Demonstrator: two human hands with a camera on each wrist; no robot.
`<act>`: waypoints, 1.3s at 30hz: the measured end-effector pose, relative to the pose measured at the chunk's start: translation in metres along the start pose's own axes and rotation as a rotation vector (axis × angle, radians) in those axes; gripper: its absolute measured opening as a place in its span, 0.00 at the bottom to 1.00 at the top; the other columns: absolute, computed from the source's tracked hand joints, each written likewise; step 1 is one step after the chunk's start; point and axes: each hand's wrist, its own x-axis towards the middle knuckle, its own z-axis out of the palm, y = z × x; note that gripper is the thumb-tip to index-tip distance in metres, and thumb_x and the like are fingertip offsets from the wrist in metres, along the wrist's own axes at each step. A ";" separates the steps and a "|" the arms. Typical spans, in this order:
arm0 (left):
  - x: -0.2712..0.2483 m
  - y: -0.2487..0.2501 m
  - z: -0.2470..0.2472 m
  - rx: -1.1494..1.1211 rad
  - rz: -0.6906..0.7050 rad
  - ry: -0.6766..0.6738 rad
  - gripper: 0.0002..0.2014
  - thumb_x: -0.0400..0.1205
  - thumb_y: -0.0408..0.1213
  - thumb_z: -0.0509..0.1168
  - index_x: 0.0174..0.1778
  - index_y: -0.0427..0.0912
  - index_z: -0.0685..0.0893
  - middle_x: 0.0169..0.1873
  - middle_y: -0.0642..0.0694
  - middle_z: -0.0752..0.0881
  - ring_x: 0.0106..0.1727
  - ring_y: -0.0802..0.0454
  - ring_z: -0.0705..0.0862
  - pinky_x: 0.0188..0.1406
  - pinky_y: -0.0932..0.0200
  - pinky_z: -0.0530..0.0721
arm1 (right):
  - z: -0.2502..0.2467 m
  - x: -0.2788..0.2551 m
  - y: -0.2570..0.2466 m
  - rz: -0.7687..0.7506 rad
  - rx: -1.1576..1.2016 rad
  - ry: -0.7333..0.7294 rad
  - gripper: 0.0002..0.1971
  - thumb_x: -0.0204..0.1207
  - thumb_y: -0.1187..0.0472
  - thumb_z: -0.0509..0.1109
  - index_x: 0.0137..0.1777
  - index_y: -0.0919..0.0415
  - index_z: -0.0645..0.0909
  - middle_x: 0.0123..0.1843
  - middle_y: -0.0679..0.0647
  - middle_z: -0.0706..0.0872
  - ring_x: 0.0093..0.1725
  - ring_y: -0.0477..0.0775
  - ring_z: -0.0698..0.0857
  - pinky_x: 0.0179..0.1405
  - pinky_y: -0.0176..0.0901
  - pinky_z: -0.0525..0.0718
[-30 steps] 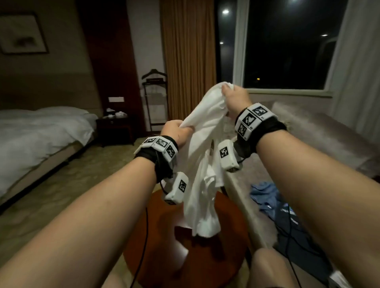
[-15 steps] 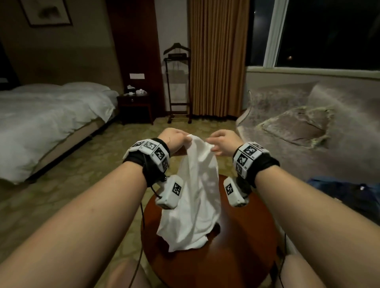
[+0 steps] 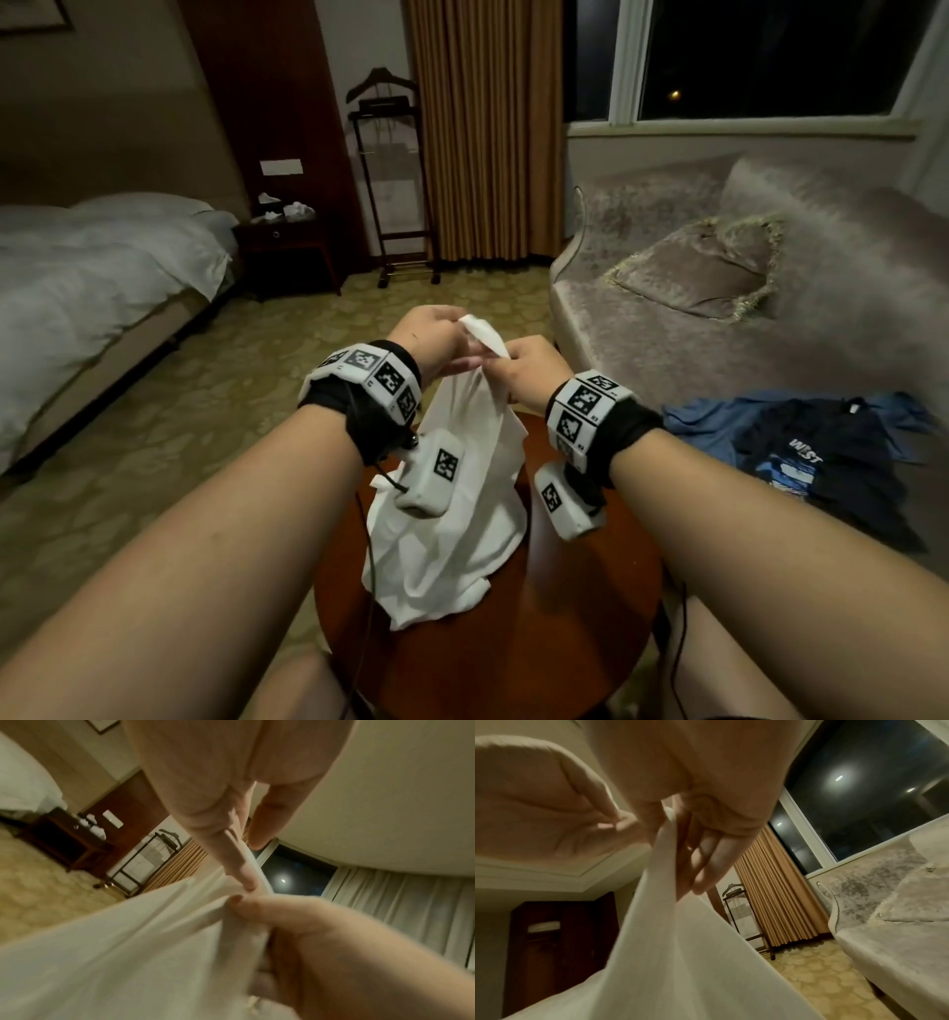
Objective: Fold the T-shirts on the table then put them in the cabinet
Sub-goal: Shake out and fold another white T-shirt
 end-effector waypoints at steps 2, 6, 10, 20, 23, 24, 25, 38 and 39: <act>0.005 -0.006 -0.006 0.394 0.082 0.036 0.18 0.79 0.27 0.69 0.66 0.35 0.80 0.45 0.44 0.87 0.44 0.51 0.88 0.43 0.58 0.87 | -0.008 0.000 0.002 0.015 0.023 -0.026 0.10 0.79 0.60 0.67 0.39 0.61 0.84 0.34 0.57 0.83 0.35 0.56 0.81 0.39 0.47 0.79; 0.008 -0.014 -0.011 0.934 0.157 0.085 0.17 0.78 0.54 0.68 0.41 0.42 0.88 0.35 0.48 0.88 0.38 0.51 0.84 0.40 0.55 0.81 | -0.024 0.002 0.007 0.019 0.122 -0.074 0.11 0.77 0.61 0.69 0.32 0.59 0.82 0.30 0.54 0.81 0.33 0.55 0.78 0.37 0.46 0.75; 0.005 -0.009 -0.010 0.731 0.152 0.119 0.19 0.86 0.49 0.57 0.57 0.39 0.86 0.50 0.44 0.85 0.50 0.50 0.80 0.49 0.60 0.73 | -0.035 -0.002 0.015 0.027 0.125 -0.098 0.16 0.72 0.51 0.76 0.27 0.55 0.78 0.29 0.54 0.78 0.29 0.54 0.75 0.32 0.44 0.71; 0.016 0.018 -0.022 0.551 0.035 0.508 0.22 0.90 0.39 0.46 0.72 0.28 0.73 0.71 0.31 0.75 0.72 0.37 0.73 0.68 0.52 0.70 | -0.053 -0.021 0.044 0.175 0.033 -0.197 0.14 0.76 0.55 0.74 0.30 0.59 0.82 0.25 0.49 0.80 0.24 0.47 0.76 0.26 0.34 0.72; 0.011 0.013 -0.010 0.546 0.106 0.362 0.22 0.87 0.51 0.55 0.63 0.36 0.80 0.56 0.39 0.82 0.62 0.41 0.80 0.56 0.53 0.75 | -0.052 -0.019 0.037 0.134 0.152 -0.179 0.10 0.80 0.61 0.69 0.39 0.66 0.84 0.27 0.50 0.83 0.24 0.45 0.79 0.27 0.36 0.75; 0.006 0.008 -0.003 0.540 0.131 0.284 0.22 0.83 0.56 0.61 0.60 0.40 0.81 0.52 0.45 0.82 0.57 0.44 0.80 0.53 0.55 0.75 | -0.051 -0.017 0.031 0.125 0.196 -0.190 0.09 0.80 0.61 0.68 0.42 0.66 0.84 0.29 0.51 0.85 0.25 0.46 0.81 0.28 0.37 0.77; 0.002 0.004 0.003 0.577 0.142 0.188 0.23 0.78 0.58 0.66 0.60 0.44 0.81 0.51 0.50 0.81 0.56 0.49 0.79 0.53 0.56 0.75 | -0.051 -0.016 0.025 0.111 0.246 -0.208 0.08 0.81 0.61 0.68 0.44 0.65 0.85 0.31 0.53 0.86 0.27 0.48 0.83 0.29 0.37 0.78; 0.009 -0.018 0.005 0.695 0.036 -0.036 0.20 0.82 0.56 0.62 0.47 0.42 0.89 0.48 0.41 0.90 0.52 0.41 0.87 0.61 0.44 0.84 | -0.068 -0.020 0.022 0.210 0.220 -0.229 0.04 0.79 0.67 0.69 0.46 0.68 0.84 0.37 0.58 0.85 0.35 0.52 0.85 0.32 0.39 0.87; 0.009 -0.019 0.005 0.702 0.034 -0.028 0.21 0.82 0.57 0.62 0.49 0.42 0.89 0.49 0.41 0.89 0.53 0.42 0.87 0.61 0.46 0.83 | -0.067 -0.022 0.021 0.227 0.249 -0.225 0.06 0.79 0.65 0.69 0.49 0.68 0.84 0.38 0.58 0.85 0.36 0.53 0.86 0.33 0.40 0.87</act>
